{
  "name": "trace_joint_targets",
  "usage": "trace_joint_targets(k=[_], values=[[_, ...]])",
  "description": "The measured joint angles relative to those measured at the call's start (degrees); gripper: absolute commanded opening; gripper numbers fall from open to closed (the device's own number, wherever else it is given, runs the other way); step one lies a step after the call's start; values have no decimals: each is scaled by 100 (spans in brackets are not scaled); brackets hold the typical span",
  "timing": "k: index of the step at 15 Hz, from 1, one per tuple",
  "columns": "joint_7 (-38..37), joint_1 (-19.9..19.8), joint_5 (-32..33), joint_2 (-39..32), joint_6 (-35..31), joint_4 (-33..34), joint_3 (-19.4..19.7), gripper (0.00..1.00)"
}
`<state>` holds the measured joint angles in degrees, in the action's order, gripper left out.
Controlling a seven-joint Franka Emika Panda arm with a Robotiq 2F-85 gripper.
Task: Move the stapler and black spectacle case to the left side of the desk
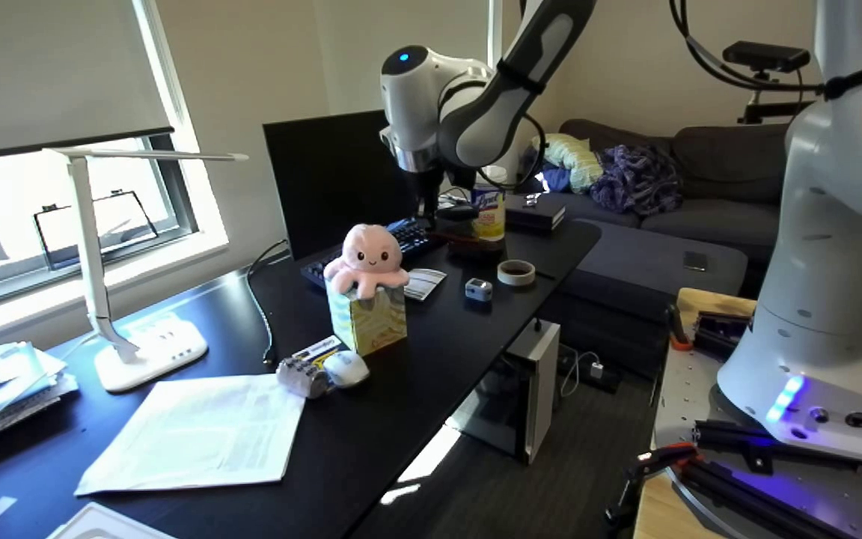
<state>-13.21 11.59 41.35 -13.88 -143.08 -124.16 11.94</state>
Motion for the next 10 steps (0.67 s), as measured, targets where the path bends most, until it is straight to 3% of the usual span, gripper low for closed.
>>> trace_joint_targets(k=[1, 2, 5, 10], values=[[0, -13, 4, 7, 2, -2, 7, 39], [0, -34, 12, 7, 2, -2, 21, 14], [-2, -153, 17, -15, 2, -2, -82, 14], [-7, -106, 144, -530, -324, -199, -717, 14]])
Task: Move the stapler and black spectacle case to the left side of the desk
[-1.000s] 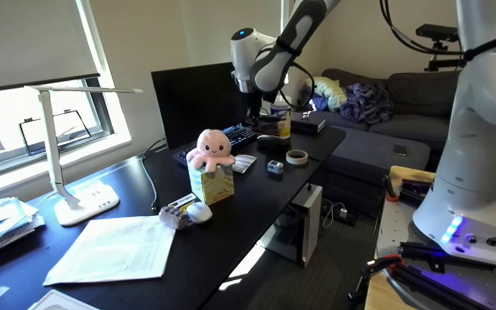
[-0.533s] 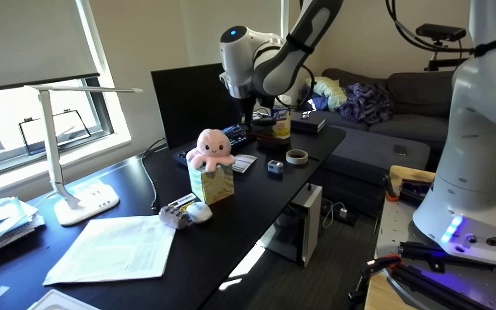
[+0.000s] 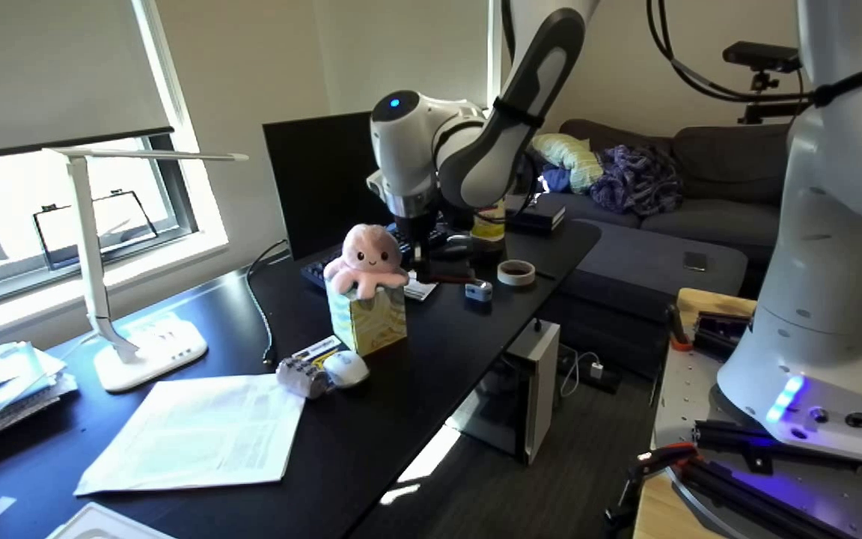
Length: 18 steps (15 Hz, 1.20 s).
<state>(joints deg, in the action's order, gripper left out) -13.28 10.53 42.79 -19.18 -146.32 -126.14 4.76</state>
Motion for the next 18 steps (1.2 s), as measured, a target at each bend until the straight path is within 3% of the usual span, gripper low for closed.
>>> trace_joint_targets(k=[6, 10, 13, 17, 18], values=[[-452, 588, 1430, -598, -184, -97, -208, 14], [-433, 643, 2287, -897, -516, 184, -435, 14], [-42, 460, 2218, -1119, -1202, 313, -734, 14], [1455, -284, 1086, -1269, -1656, 208, -1398, 14], [1887, -543, 813, -1288, -1654, 189, -1621, 46]])
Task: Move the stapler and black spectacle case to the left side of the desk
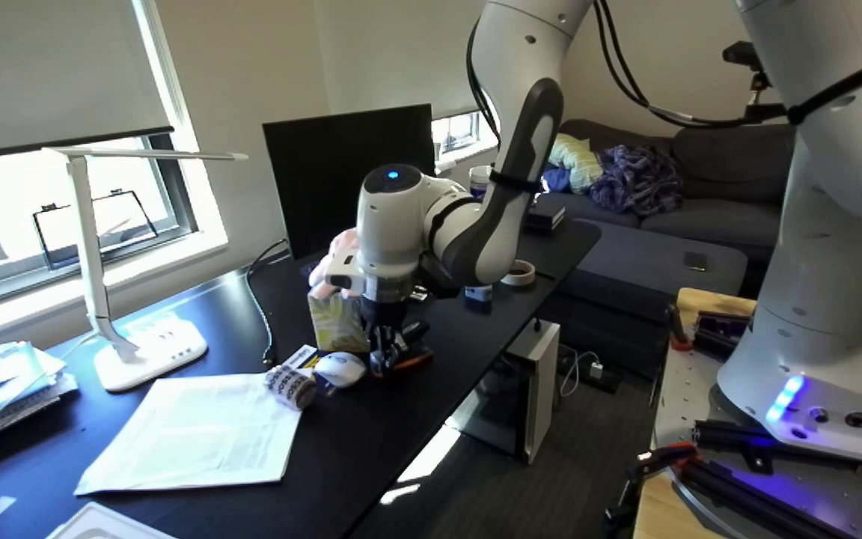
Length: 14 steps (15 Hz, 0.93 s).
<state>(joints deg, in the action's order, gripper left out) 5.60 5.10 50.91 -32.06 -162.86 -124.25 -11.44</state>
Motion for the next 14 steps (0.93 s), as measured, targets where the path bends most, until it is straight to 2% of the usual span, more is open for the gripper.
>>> trace_joint_targets(k=[1, 2, 4, 7, 14], values=[[400, -239, -234, -30, 9, -6, -212, 65], [791, -389, -499, -56, 11, -7, -335, 69], [1300, -435, -933, -75, 45, 13, -345, 82], [1530, -397, -1229, -64, 78, 79, -278, 99], [1642, -169, -1926, 178, 444, 16, -239, 100]])
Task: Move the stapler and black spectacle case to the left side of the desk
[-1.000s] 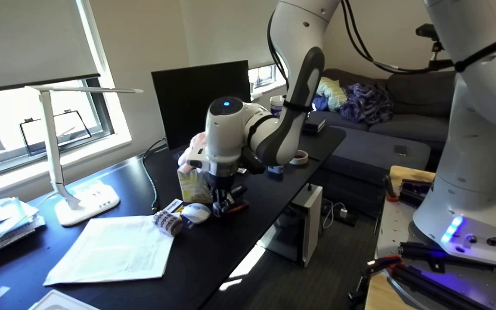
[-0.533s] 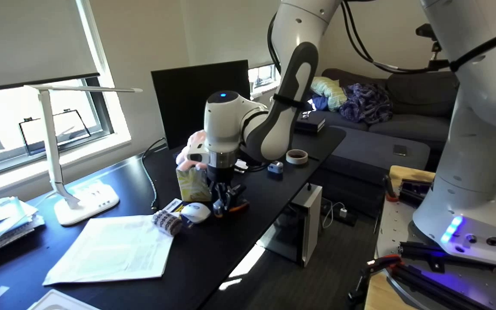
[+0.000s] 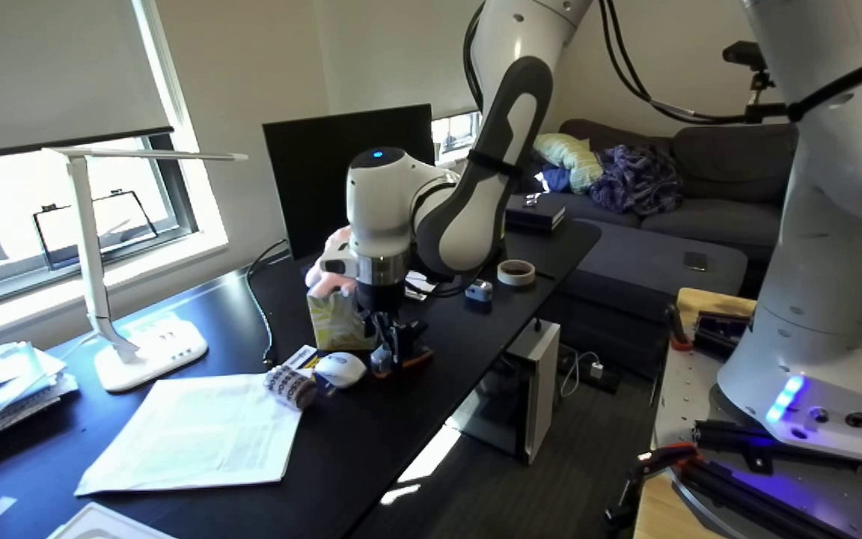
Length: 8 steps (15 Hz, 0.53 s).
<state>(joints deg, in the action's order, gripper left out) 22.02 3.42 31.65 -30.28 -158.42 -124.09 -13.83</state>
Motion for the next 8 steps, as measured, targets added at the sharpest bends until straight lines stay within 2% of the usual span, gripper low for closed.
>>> trace_joint_targets(k=[4, 8], values=[[-563, 247, -201, 625, -164, -540, 317, 100], [-1210, 275, -520, 1675, -198, -1414, 741, 100]])
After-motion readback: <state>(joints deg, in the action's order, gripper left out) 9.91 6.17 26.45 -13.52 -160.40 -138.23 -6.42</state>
